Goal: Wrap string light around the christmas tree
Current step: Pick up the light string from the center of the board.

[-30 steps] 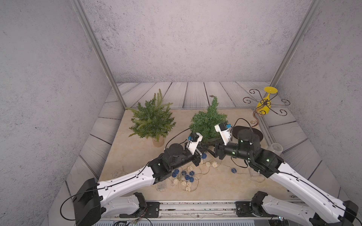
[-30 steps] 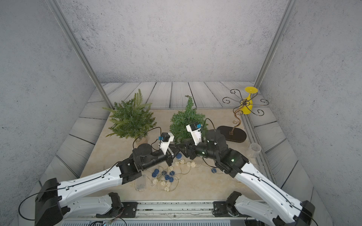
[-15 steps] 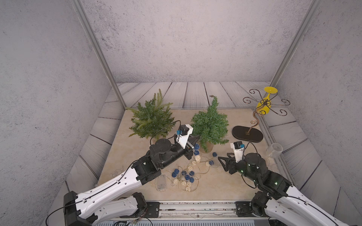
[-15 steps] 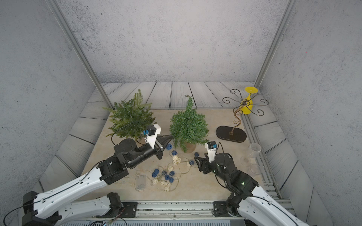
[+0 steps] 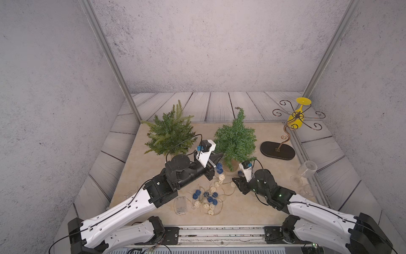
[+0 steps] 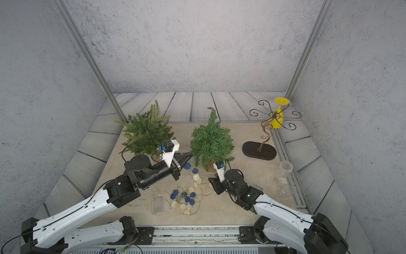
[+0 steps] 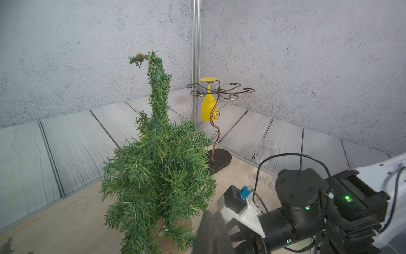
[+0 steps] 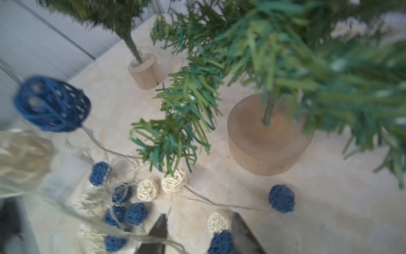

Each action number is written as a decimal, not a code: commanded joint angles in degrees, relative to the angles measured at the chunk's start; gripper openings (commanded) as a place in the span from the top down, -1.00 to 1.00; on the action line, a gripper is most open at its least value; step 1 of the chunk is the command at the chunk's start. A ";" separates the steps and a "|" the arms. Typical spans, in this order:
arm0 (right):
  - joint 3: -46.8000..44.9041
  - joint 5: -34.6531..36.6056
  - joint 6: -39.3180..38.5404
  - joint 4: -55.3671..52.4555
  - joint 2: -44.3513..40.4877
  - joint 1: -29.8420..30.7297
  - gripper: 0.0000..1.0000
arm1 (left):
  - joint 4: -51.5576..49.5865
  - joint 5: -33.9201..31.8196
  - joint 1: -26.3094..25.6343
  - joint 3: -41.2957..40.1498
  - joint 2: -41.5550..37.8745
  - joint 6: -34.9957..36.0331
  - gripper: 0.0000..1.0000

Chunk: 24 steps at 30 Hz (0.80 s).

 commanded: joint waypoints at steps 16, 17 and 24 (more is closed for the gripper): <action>19.17 7.26 -5.80 -20.14 -15.41 0.16 1.00 | -3.61 0.04 5.11 10.09 1.72 3.60 1.00; 20.80 8.84 -6.01 -20.76 -14.29 0.07 1.00 | -3.73 2.09 6.42 10.99 2.56 3.17 1.00; 23.51 14.29 -5.77 -18.12 -12.00 -2.30 1.00 | -3.12 8.75 9.63 16.79 7.49 2.62 1.00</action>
